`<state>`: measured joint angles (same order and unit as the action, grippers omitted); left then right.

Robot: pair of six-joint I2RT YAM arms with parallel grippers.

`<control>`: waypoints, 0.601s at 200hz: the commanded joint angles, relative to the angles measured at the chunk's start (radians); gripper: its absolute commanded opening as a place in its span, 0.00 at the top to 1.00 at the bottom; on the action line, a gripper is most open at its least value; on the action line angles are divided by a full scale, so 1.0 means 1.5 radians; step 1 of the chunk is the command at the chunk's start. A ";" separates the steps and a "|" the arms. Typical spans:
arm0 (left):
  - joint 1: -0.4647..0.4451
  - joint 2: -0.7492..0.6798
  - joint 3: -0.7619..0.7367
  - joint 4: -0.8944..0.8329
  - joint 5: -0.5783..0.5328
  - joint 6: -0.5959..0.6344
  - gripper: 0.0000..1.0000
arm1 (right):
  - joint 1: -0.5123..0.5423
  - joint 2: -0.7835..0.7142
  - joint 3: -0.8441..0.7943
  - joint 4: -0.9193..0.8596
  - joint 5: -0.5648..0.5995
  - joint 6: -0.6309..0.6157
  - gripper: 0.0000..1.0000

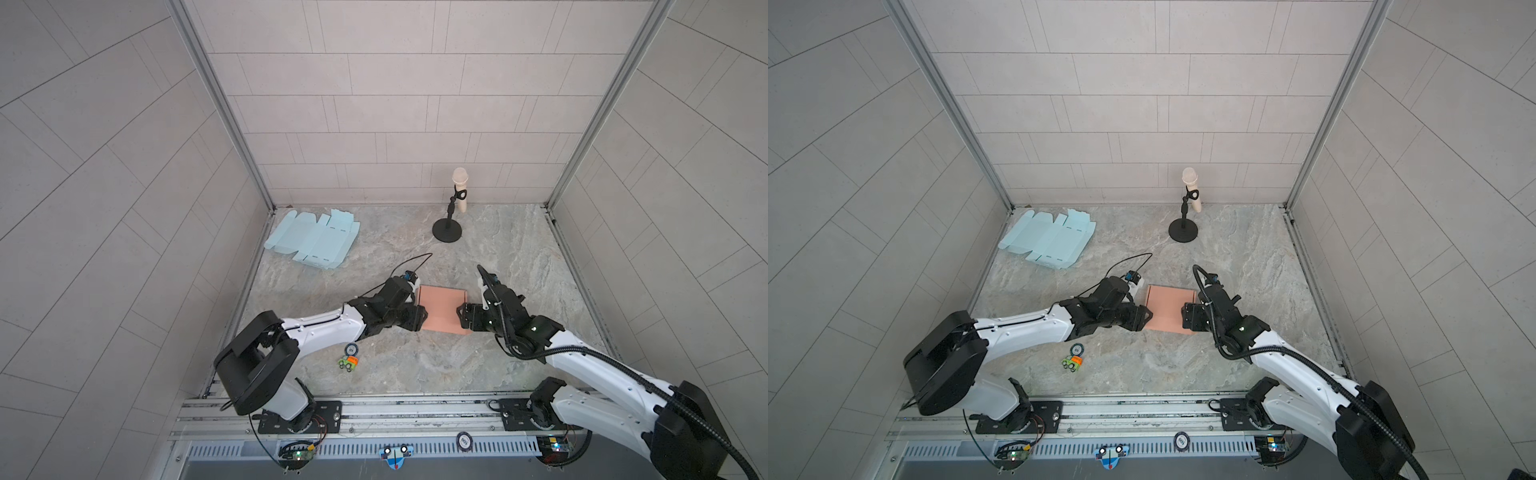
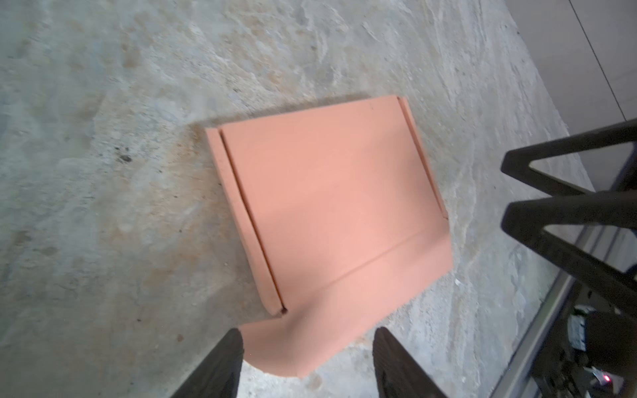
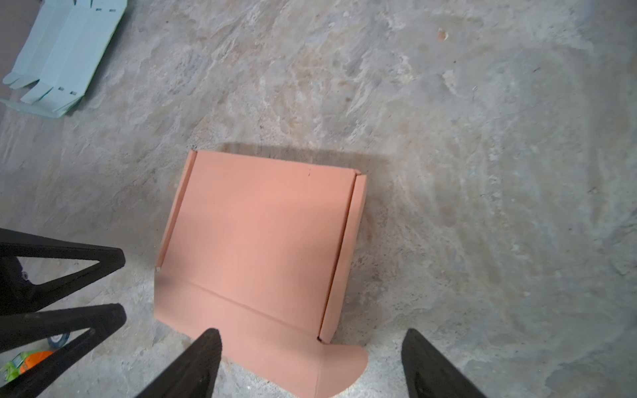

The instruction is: Fold the paper box

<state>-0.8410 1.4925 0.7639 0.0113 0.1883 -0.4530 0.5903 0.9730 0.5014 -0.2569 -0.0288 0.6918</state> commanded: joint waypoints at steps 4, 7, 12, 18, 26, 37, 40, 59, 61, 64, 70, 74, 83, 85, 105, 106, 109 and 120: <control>-0.006 -0.006 -0.014 -0.014 -0.013 -0.007 0.36 | 0.035 -0.011 -0.026 -0.023 0.020 0.055 0.16; -0.007 -0.005 -0.015 -0.013 -0.011 -0.007 0.36 | 0.040 -0.012 -0.027 -0.023 0.022 0.058 0.16; -0.007 -0.003 -0.014 -0.010 -0.008 -0.009 0.36 | 0.047 -0.012 -0.030 -0.022 0.027 0.062 0.16; -0.009 0.000 -0.013 -0.007 -0.003 -0.011 0.36 | 0.054 -0.011 -0.032 -0.019 0.032 0.068 0.16; -0.008 0.002 -0.014 -0.003 0.005 -0.015 0.36 | 0.063 -0.010 -0.038 -0.012 0.034 0.073 0.16; -0.009 0.007 -0.014 0.006 0.015 -0.019 0.35 | 0.070 -0.002 -0.043 0.000 0.034 0.078 0.17; -0.009 0.009 -0.015 0.007 0.016 -0.021 0.35 | 0.072 0.001 -0.044 0.003 0.034 0.079 0.17; -0.009 0.016 -0.022 0.019 0.022 -0.030 0.32 | 0.082 0.017 -0.047 0.019 0.035 0.084 0.17; -0.009 0.017 -0.023 0.020 0.023 -0.031 0.32 | 0.083 0.019 -0.047 0.021 0.036 0.085 0.17; -0.008 0.017 -0.025 0.023 0.025 -0.033 0.32 | 0.084 0.020 -0.047 0.024 0.035 0.085 0.18; -0.009 0.020 -0.028 0.030 0.029 -0.037 0.32 | 0.087 0.024 -0.046 0.029 0.036 0.086 0.18; -0.009 0.020 -0.030 0.034 0.031 -0.039 0.32 | 0.089 0.027 -0.044 0.031 0.036 0.087 0.18; -0.009 0.023 -0.032 0.039 0.035 -0.043 0.32 | 0.093 0.031 -0.041 0.036 0.038 0.088 0.18; -0.009 0.024 -0.032 0.040 0.036 -0.043 0.32 | 0.094 0.033 -0.040 0.036 0.038 0.087 0.18; -0.010 0.026 -0.030 0.043 0.039 -0.046 0.31 | 0.097 0.047 -0.035 0.041 0.045 0.083 0.18; -0.010 0.026 -0.030 0.043 0.039 -0.046 0.31 | 0.097 0.048 -0.035 0.041 0.045 0.084 0.18; -0.011 0.026 -0.030 0.045 0.040 -0.047 0.30 | 0.097 0.050 -0.034 0.043 0.046 0.084 0.18; -0.010 0.029 -0.028 0.048 0.042 -0.048 0.30 | 0.097 0.060 -0.031 0.049 0.045 0.083 0.18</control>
<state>-0.8516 1.5295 0.7250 0.0517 0.2359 -0.5095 0.7292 1.0401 0.4389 -0.2123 0.0078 0.7944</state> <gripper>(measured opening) 0.695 0.817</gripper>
